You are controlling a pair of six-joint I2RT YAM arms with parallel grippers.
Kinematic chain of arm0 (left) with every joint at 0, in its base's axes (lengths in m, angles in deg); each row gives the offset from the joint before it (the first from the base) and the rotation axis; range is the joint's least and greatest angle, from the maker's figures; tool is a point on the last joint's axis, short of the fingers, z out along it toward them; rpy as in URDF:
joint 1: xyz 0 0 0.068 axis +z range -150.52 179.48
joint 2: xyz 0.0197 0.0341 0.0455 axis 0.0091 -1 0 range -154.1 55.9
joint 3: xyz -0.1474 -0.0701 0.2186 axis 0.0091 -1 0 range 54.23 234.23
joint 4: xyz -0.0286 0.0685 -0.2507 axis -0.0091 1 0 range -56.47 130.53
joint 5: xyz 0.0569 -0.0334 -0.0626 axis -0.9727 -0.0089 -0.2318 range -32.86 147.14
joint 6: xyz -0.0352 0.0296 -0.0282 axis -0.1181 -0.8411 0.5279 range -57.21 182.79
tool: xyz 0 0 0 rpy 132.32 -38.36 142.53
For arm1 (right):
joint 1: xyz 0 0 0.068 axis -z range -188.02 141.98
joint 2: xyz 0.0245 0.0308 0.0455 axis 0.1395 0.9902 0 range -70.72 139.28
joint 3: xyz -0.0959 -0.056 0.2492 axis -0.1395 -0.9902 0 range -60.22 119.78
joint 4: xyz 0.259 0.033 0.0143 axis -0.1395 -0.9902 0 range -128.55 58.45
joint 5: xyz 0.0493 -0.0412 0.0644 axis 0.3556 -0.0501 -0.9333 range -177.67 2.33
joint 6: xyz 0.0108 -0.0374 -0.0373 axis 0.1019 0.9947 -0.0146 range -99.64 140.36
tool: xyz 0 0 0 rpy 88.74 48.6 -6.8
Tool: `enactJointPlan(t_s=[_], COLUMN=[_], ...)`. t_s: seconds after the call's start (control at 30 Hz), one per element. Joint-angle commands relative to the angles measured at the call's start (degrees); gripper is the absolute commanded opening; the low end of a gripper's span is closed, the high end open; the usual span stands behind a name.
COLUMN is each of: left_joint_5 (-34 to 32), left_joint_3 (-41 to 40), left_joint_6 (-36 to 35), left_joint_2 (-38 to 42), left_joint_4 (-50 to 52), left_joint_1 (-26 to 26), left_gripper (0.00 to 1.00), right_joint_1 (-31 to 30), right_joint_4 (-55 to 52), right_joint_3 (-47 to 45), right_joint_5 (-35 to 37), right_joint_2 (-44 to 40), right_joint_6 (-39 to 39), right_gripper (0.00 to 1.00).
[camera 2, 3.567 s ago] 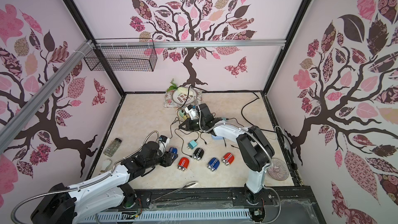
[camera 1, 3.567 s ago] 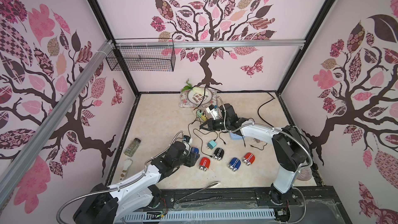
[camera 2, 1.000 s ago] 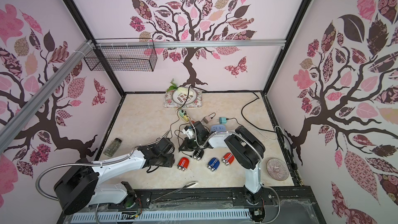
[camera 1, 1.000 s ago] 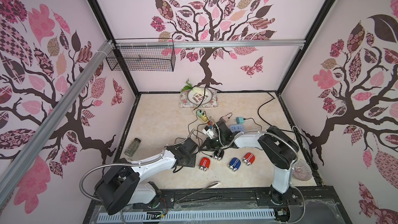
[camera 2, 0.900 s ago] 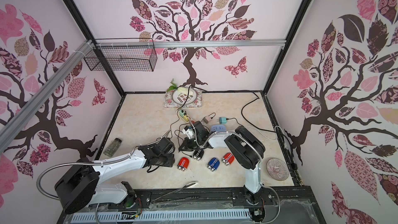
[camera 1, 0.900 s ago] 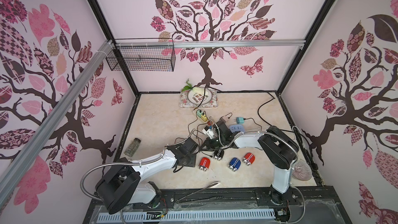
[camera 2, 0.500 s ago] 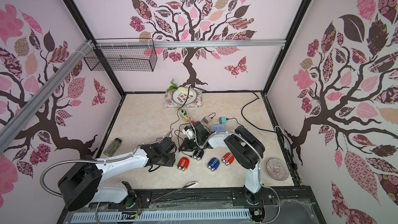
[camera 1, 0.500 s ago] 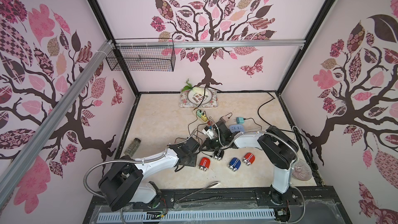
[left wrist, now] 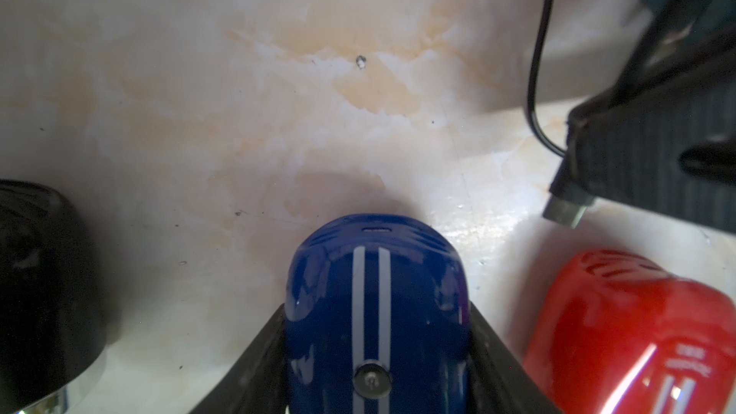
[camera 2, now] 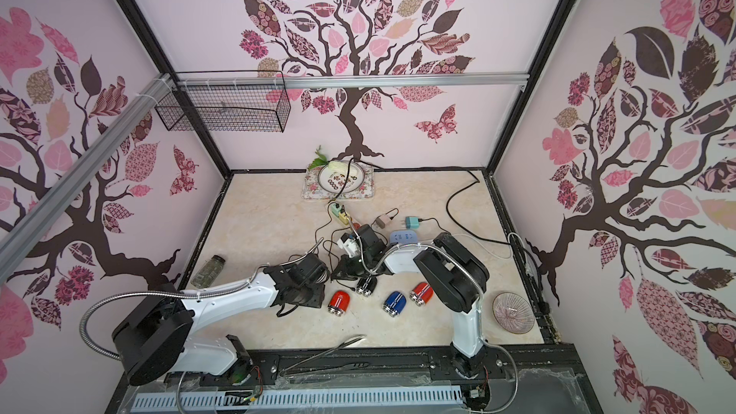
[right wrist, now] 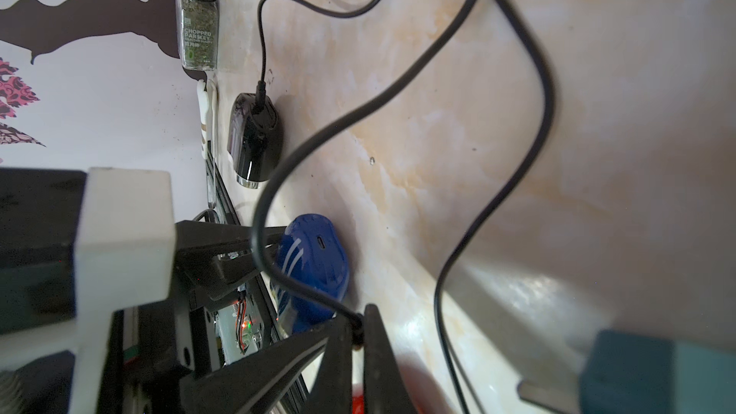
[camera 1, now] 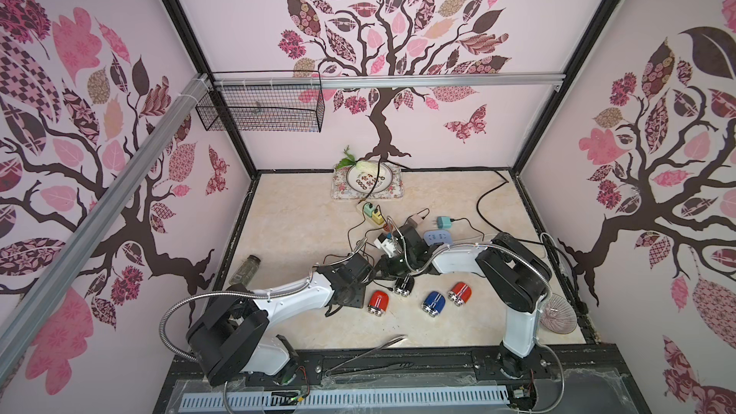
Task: Unplug the electric shaver
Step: Place the charging cable at the center of the board.
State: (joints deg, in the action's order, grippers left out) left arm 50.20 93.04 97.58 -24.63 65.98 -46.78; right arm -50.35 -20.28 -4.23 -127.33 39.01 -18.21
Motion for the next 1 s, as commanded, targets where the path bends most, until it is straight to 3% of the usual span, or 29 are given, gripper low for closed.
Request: enactJointPlan(t_s=[0.0,0.23,0.73,0.97], left_joint_5=[-0.25,-0.27,-3.12,-4.84], left_joint_3=[1.14,1.36,2.11,1.36], left_joint_6=[0.78,1.42,2.20,1.75], left_joint_2=[-1.14,-1.03,1.71,7.01], left_joint_4=[0.26,0.50,2.01,0.48], left_joint_1=[-0.33,-0.49,-0.54,-0.52], left_gripper=[0.59,0.66,0.70,0.70], right_joint_1=[-0.44,-0.53,-0.59,-0.91], right_joint_4=[-0.81,-0.82,-1.65,-4.54], right_joint_3=[2.50,2.47,2.67,3.66], right_joint_5=[0.12,0.24,1.29,3.23], right_joint_2=[2.13,2.02,2.05,1.97], right_joint_6=[0.86,0.88,1.18,2.46], right_gripper=[0.07,0.07,0.07,0.15])
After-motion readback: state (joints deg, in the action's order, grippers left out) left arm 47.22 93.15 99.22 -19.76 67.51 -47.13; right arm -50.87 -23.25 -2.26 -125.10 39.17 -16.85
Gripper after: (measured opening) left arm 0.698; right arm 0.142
